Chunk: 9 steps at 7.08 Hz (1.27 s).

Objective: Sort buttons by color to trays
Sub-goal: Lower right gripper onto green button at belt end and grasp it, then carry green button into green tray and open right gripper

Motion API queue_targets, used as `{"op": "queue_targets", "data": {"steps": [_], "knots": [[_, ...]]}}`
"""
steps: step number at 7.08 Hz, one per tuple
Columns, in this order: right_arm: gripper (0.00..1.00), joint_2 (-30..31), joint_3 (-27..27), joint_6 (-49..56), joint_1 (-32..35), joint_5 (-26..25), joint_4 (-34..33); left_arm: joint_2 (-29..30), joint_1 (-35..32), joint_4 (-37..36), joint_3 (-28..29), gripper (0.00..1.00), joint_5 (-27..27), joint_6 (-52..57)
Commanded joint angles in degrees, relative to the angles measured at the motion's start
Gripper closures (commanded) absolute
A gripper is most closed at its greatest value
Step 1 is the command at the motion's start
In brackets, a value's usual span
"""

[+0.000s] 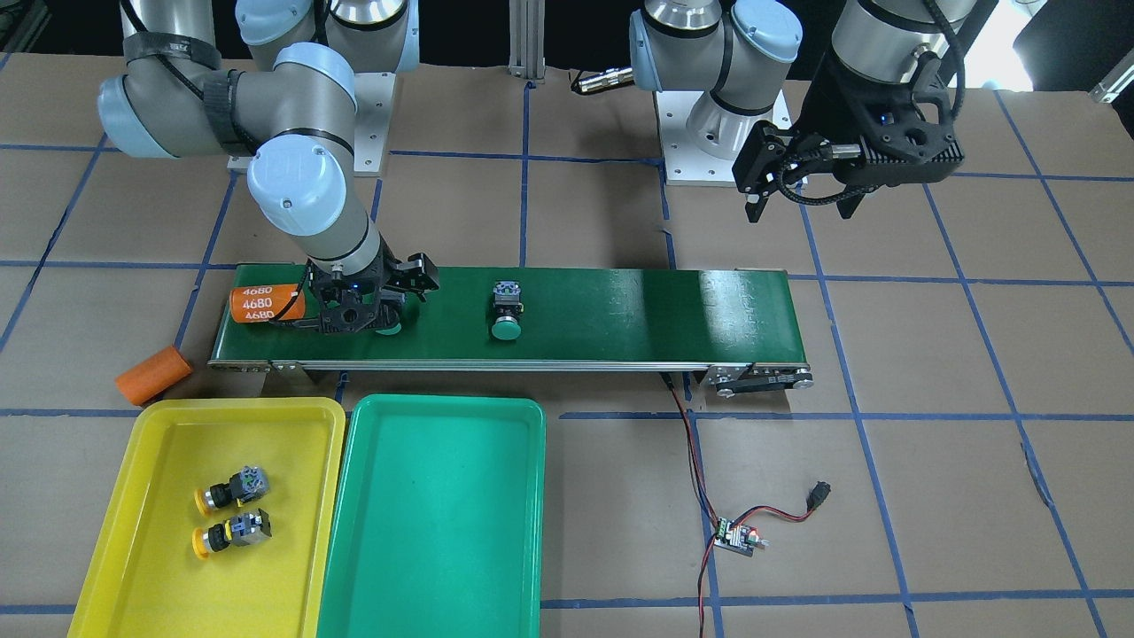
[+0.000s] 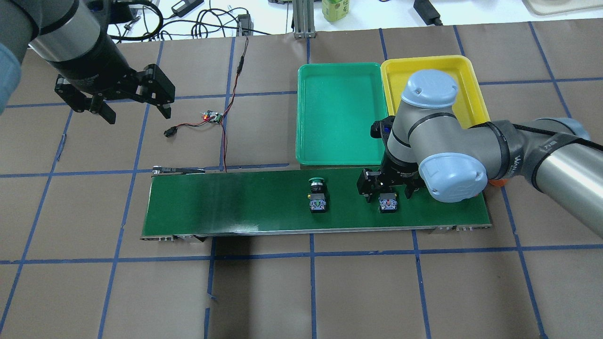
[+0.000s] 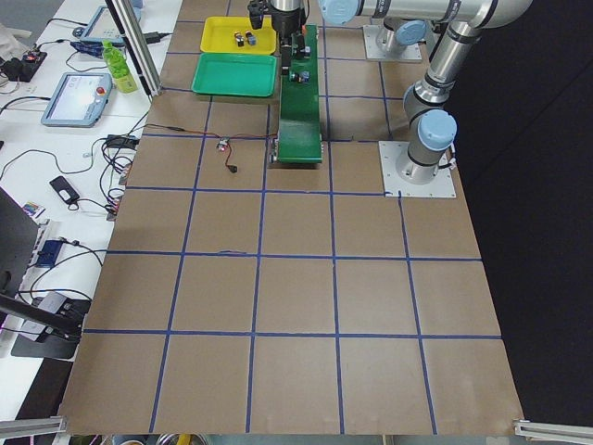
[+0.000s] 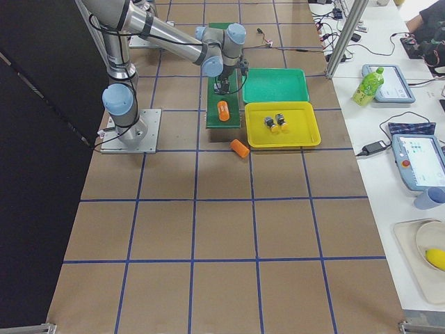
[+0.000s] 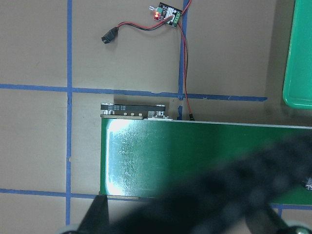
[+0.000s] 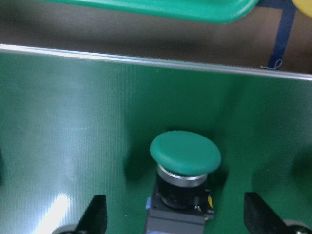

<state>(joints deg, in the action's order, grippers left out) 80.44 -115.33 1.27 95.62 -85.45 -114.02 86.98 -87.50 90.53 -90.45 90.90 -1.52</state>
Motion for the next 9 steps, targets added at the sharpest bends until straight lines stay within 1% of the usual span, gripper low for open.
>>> {"op": "queue_targets", "data": {"steps": [1, 2, 4, 5, 6, 8, 9], "knots": [[0.66, -0.10, -0.33, 0.92, -0.09, -1.20, -3.11, 0.03, -0.04, 0.00, 0.01, 0.00, -0.02, -0.07], [1.00, -0.10, -0.51, 0.93, -0.09, -1.30, -3.14, 0.03, -0.12, 0.00, 0.01, 0.00, 0.06, -0.07], [1.00, 0.24, 0.63, 1.10, -0.44, -1.30, -3.31, -0.06, -0.12, 0.00, 0.01, 0.00, -0.02, -0.07], [1.00, 0.07, 4.11, 1.19, -0.79, -3.47, -2.97, 0.03, -0.12, 0.00, 0.01, 0.00, -0.02, -0.07], [1.00, -1.15, 9.37, 1.02, -0.96, -3.41, -2.96, -0.06, -0.12, 0.00, 0.10, 0.00, -0.02, -0.07], [1.00, -11.13, 21.23, 0.75, -0.88, -3.58, -2.61, -0.06, -0.04, -0.09, 0.01, 0.00, -0.11, -0.07], [1.00, -15.01, 24.77, 0.49, -0.27, -3.41, -3.22, -0.06, -0.04, -0.09, 0.10, 0.00, -0.11, -0.07]]}}
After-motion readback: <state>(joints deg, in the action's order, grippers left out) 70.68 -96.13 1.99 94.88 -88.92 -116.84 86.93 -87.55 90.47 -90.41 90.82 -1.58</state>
